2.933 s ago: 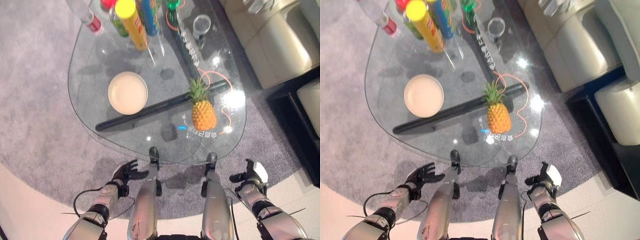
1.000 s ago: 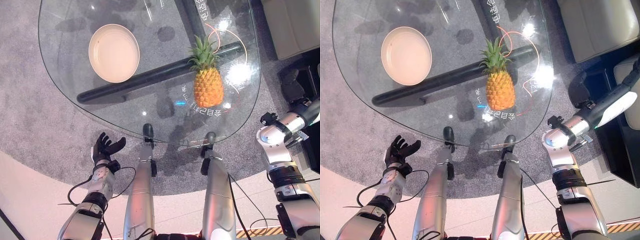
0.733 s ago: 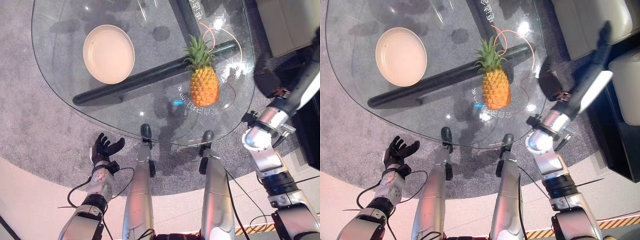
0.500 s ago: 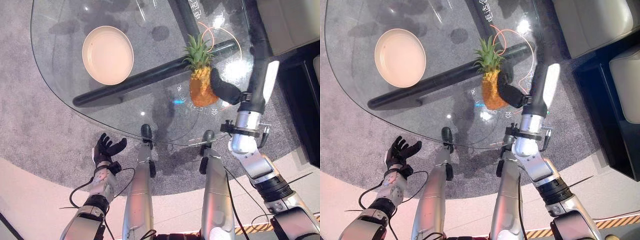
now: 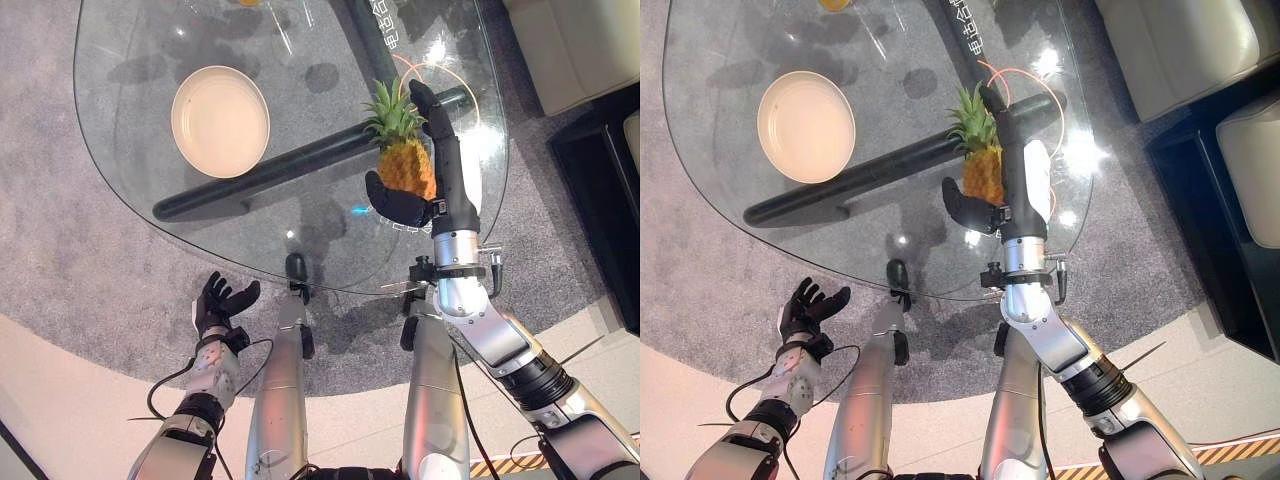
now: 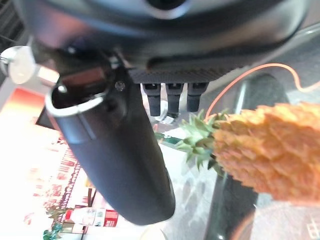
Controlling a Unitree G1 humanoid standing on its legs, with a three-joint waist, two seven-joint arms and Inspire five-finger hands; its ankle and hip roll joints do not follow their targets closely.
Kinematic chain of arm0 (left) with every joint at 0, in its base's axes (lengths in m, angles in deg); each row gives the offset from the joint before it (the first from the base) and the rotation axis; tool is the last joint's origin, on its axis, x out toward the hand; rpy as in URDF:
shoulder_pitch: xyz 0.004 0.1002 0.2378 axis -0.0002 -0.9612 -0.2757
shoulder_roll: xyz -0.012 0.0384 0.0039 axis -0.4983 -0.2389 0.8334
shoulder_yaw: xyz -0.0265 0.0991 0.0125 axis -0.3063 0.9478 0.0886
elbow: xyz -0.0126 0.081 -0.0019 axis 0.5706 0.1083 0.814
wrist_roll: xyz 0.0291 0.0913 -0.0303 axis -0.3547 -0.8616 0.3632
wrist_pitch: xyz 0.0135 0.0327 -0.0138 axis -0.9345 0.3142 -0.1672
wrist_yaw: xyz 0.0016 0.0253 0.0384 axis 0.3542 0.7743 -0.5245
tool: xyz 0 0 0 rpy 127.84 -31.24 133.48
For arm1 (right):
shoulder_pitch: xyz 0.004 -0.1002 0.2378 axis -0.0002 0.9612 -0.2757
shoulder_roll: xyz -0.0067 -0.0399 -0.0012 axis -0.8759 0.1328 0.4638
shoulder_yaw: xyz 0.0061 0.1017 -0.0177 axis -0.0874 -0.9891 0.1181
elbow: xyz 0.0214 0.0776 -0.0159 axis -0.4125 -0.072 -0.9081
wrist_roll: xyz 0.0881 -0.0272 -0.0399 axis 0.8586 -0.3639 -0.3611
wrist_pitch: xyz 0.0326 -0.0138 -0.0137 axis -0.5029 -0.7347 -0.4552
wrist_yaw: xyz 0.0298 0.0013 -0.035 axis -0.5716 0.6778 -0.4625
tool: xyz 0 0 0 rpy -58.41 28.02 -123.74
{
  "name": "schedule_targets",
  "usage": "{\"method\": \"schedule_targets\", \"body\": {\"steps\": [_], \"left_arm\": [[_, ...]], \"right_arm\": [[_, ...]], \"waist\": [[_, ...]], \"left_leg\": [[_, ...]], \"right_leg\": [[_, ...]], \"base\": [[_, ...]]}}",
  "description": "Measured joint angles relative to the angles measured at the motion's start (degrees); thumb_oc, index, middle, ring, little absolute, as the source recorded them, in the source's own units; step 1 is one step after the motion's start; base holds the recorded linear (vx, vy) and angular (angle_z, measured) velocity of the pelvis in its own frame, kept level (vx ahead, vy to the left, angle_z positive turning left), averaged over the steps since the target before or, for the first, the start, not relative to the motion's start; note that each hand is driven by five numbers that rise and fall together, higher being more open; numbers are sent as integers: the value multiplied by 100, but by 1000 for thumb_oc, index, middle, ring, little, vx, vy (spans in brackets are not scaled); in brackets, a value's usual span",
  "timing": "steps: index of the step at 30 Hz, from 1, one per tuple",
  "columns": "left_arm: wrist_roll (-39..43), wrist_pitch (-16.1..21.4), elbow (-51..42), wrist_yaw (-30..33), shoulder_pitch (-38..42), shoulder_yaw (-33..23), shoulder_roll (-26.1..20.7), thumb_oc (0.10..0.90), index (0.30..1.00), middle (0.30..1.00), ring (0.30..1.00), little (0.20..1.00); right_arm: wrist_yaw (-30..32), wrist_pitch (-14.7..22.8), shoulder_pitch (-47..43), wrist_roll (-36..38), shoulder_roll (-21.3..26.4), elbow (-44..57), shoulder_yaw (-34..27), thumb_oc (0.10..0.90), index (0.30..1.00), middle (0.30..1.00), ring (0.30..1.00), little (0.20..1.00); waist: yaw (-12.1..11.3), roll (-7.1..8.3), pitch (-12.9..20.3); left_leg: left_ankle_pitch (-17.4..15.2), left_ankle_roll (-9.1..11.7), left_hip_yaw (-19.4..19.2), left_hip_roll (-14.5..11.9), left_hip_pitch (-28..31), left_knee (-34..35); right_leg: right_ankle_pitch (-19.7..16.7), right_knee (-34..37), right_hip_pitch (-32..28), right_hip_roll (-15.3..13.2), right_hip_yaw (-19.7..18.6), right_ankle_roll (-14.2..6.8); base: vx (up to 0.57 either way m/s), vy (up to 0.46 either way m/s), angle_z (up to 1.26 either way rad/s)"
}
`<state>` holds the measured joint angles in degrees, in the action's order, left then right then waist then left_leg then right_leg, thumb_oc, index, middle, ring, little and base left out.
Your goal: Pick up the fruit to the plate
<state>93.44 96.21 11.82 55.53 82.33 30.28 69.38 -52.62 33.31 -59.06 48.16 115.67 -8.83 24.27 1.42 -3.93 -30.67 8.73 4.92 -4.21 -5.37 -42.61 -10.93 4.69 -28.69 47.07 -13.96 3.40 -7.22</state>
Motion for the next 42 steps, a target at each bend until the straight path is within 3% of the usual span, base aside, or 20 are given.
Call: {"method": "schedule_targets", "body": {"steps": [9,19,26,42], "left_arm": [[3,0,71,11,0,135,18,800,900,900,900,900],[3,-1,67,16,0,197,94,800,900,900,900,900],[2,-1,67,48,0,206,141,800,900,900,900,900],[3,-4,72,43,0,211,144,800,900,900,900,900]], "right_arm": [[51,-264,24,239,33,-2,150,800,900,900,900,900],[587,-441,175,233,28,-18,136,800,900,900,900,900],[1111,-496,149,-283,-10,-27,110,800,900,900,900,900],[1128,-676,155,-92,-59,-499,240,800,900,900,900,900]], "waist": [[-127,-3,0],[-109,-3,0],[-113,-3,0],[-121,-3,0]], "left_leg": [[0,0,-53,2,62,9],[0,-1,-47,2,73,10],[0,-1,-34,6,69,10],[0,0,-21,13,67,31]], "right_leg": [[4,-16,-17,2,-57,-6],[7,-16,-33,3,-53,-10],[21,-21,-37,2,-51,-24],[27,-23,-37,0,-45,-30]], "base": [[9,0,-2],[0,0,0],[0,0,0],[0,0,0]]}}
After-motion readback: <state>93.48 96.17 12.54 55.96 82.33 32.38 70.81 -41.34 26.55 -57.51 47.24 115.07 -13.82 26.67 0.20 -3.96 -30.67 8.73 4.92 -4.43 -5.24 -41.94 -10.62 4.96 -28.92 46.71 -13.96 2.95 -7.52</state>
